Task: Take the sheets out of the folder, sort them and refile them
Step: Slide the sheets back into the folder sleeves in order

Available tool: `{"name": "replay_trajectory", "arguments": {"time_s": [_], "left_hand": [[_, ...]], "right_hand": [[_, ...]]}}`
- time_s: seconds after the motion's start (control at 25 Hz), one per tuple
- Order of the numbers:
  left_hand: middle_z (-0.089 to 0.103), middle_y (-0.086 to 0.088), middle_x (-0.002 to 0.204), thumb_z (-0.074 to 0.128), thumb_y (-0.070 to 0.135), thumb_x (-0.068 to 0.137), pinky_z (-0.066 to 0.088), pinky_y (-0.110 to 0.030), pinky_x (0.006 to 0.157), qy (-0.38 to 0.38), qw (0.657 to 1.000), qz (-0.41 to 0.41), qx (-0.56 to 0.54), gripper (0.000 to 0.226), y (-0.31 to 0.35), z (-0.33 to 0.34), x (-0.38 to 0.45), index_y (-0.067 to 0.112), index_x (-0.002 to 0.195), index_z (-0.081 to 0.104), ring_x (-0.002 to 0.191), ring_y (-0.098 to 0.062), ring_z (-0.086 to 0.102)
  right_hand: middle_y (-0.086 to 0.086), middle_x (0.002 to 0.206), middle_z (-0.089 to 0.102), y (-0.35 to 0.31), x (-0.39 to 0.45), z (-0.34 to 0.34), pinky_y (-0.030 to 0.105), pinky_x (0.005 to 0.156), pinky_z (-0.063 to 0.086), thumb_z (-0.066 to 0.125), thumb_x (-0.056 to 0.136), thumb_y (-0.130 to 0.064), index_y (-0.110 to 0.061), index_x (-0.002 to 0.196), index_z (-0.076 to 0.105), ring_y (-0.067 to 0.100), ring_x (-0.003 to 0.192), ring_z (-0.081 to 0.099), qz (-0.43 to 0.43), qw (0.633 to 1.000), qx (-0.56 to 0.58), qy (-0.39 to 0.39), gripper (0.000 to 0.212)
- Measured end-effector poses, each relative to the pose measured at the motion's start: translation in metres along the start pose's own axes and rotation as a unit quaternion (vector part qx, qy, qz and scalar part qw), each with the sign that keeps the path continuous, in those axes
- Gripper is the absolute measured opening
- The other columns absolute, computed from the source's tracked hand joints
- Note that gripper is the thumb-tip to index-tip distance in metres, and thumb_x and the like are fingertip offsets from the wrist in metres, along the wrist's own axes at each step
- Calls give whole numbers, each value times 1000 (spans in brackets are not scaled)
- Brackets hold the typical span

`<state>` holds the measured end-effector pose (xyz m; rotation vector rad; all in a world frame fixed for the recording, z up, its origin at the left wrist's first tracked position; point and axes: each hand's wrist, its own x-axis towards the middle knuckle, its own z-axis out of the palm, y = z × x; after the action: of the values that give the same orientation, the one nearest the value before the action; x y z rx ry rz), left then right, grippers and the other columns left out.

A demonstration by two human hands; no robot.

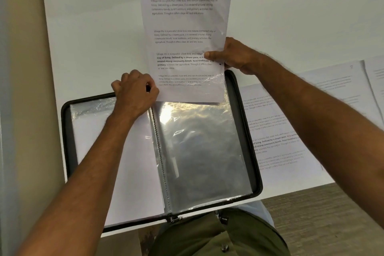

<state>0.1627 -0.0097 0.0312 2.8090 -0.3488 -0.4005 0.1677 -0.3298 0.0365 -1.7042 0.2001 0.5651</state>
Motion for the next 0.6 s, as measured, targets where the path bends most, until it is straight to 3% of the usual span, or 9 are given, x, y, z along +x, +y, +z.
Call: {"name": "replay_trajectory", "arguments": {"time_s": [0.08, 0.12, 0.24, 0.32, 0.4, 0.48, 0.6], "left_hand": [[63, 6, 107, 55, 22, 94, 37, -39, 94, 4, 987, -60, -147, 15, 3, -1, 2, 24, 107, 62, 105, -20, 58], [66, 6, 106, 56, 21, 95, 46, -36, 92, 10, 963, -100, -252, 19, 6, -3, 4, 23, 114, 60, 100, -18, 63], [70, 6, 101, 61, 19, 100, 55, -18, 70, 11, 864, -184, -469, 23, 16, -7, 10, 17, 123, 58, 83, -5, 69], [71, 4, 92, 63, 21, 101, 52, -14, 61, 7, 851, -195, -488, 14, 16, -5, 15, 14, 114, 64, 73, -4, 67], [68, -2, 85, 66, 22, 99, 54, -24, 66, 6, 853, -194, -485, 10, 13, -1, 19, 12, 99, 67, 73, -13, 64], [60, -11, 80, 68, 23, 97, 49, -34, 65, 9, 854, -202, -479, 18, 9, 4, 22, 12, 84, 63, 73, -21, 56], [65, -19, 84, 71, 23, 95, 52, -40, 70, -16, 870, -196, -452, 24, 4, 6, 26, 5, 82, 63, 75, -23, 57]], "right_hand": [[1, 121, 72, 1, 1, -1, 25, 78, 61, 69, 100, -21, -19, 132, 61, 8, 96, 74, 6, 1000, -19, -15, 33], [5, 121, 72, 1, 2, -1, 26, 80, 60, 70, 99, -23, -19, 131, 62, 10, 97, 74, 12, 999, -33, -21, 33], [20, 131, 67, 3, 4, 2, 49, 102, 57, 79, 89, -40, -14, 131, 65, 37, 117, 67, 46, 993, -83, -66, 51], [13, 129, 69, 5, 7, 4, 48, 103, 57, 81, 87, -41, -16, 131, 66, 38, 121, 64, 64, 987, -112, -100, 53], [0, 123, 72, 4, 10, 5, 29, 92, 60, 77, 94, -26, -19, 131, 65, 25, 114, 67, 71, 981, -129, -124, 40], [-5, 122, 73, 2, 12, 4, 23, 88, 59, 77, 93, -22, -20, 130, 65, 19, 111, 70, 68, 981, -131, -123, 39], [-10, 110, 77, -5, 14, 5, 18, 76, 58, 76, 94, -26, -21, 120, 70, 11, 100, 76, 59, 995, -53, -53, 26]]}}
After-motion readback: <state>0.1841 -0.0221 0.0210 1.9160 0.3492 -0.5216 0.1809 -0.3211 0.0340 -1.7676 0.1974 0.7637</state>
